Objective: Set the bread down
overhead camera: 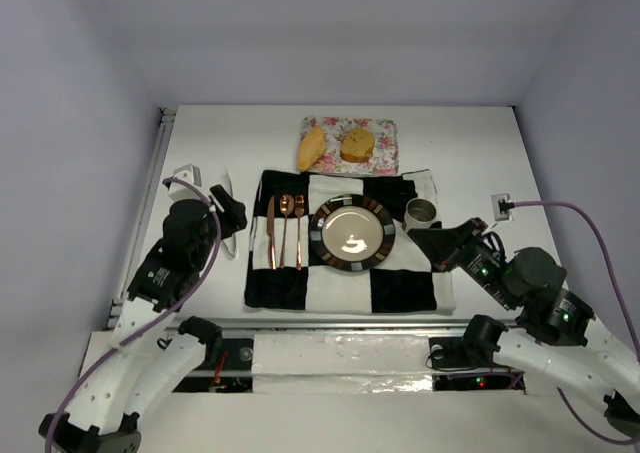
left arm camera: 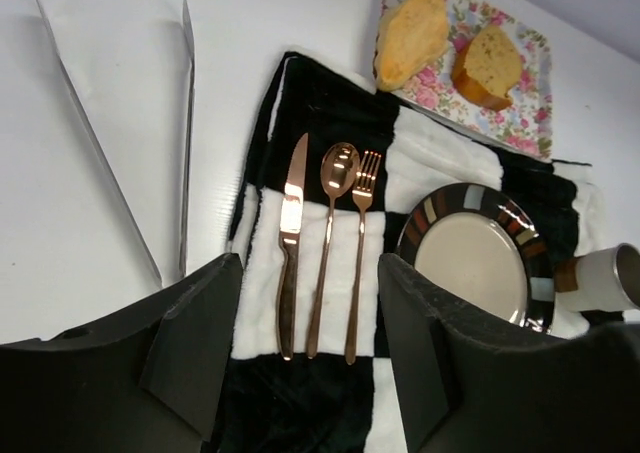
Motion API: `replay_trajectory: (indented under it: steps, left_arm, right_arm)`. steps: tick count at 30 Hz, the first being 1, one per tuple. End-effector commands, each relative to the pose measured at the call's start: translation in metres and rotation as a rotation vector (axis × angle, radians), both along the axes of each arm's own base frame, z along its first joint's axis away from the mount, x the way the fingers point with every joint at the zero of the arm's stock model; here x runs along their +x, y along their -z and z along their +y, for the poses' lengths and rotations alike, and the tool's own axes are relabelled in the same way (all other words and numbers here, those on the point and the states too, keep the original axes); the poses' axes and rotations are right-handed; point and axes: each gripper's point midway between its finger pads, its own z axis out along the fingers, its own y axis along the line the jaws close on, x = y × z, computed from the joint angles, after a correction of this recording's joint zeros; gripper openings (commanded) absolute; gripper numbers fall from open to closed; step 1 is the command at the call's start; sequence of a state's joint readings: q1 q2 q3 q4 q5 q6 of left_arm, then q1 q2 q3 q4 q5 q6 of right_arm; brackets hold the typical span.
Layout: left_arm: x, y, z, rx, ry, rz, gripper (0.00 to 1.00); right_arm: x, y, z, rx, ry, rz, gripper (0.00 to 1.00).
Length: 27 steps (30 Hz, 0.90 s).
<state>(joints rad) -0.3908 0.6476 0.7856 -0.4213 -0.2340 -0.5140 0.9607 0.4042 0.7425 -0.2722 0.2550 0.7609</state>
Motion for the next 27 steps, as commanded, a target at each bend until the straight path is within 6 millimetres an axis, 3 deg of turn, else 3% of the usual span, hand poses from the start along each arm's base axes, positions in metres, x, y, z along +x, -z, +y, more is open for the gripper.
replay_trajectory:
  steps: [1, 3, 5, 6, 8, 11, 12, 14, 15, 17, 18, 20, 21, 23, 24, 26, 27]
  left_arm:
    - [0.015, -0.015, 0.000, 0.023, -0.016, -0.044, 0.54]
    - [0.020, -0.010, -0.004, 0.028, 0.001, -0.030, 0.44]
    - [0.023, -0.010, -0.012, 0.021, 0.043, -0.045, 0.34]
    - [0.026, -0.007, -0.013, 0.034, 0.048, -0.042, 0.13]
    - [0.031, 0.000, -0.005, 0.069, 0.003, -0.021, 0.00]
    - [0.043, 0.025, 0.002, 0.150, -0.038, 0.064, 0.00]
    - [0.049, 0.038, 0.005, 0.175, -0.055, 0.104, 0.00]
    - [0.061, 0.043, 0.012, 0.198, -0.086, 0.111, 0.16]
    - [0.067, 0.054, 0.013, 0.213, -0.094, 0.141, 0.35]
    - [0.080, 0.057, 0.021, 0.215, -0.113, 0.145, 0.45]
    - [0.086, 0.071, 0.024, 0.231, -0.118, 0.186, 0.46]
    - [0.098, 0.079, 0.032, 0.234, -0.127, 0.205, 0.46]
    - [0.102, 0.095, 0.034, 0.251, -0.126, 0.250, 0.46]
    - [0.112, 0.103, 0.039, 0.261, -0.132, 0.271, 0.46]
    - [0.116, 0.120, 0.041, 0.284, -0.122, 0.320, 0.45]
    - [0.128, 0.124, 0.042, 0.290, -0.112, 0.328, 0.45]
    - [0.132, 0.139, 0.046, 0.311, -0.108, 0.367, 0.43]
  right_arm:
    - [0.003, 0.042, -0.016, -0.092, 0.069, 0.093, 0.13]
    - [0.000, 0.044, -0.017, -0.073, 0.057, 0.095, 0.00]
    - [-0.006, 0.043, -0.018, -0.065, 0.034, 0.081, 0.00]
    - [-0.007, 0.043, -0.019, -0.069, 0.031, 0.078, 0.00]
    - [-0.009, 0.044, -0.027, -0.079, 0.047, 0.077, 0.00]
    - [-0.010, 0.049, -0.036, -0.080, 0.074, 0.091, 0.00]
    - [-0.012, 0.048, -0.036, -0.070, 0.069, 0.089, 0.05]
    - [-0.016, 0.046, -0.036, -0.051, 0.049, 0.089, 0.12]
    - [-0.016, 0.047, -0.036, -0.047, 0.049, 0.090, 0.21]
    - [-0.016, 0.050, -0.036, -0.050, 0.052, 0.099, 0.26]
    - [-0.016, 0.050, -0.036, -0.049, 0.049, 0.098, 0.29]
    - [-0.016, 0.050, -0.035, -0.052, 0.047, 0.097, 0.29]
    - [-0.015, 0.051, -0.035, -0.055, 0.049, 0.098, 0.29]
    - [-0.015, 0.051, -0.035, -0.056, 0.050, 0.097, 0.29]
    - [-0.015, 0.051, -0.035, -0.056, 0.052, 0.099, 0.29]
    - [-0.014, 0.052, -0.034, -0.057, 0.052, 0.100, 0.29]
    - [-0.014, 0.052, -0.033, -0.057, 0.050, 0.100, 0.29]
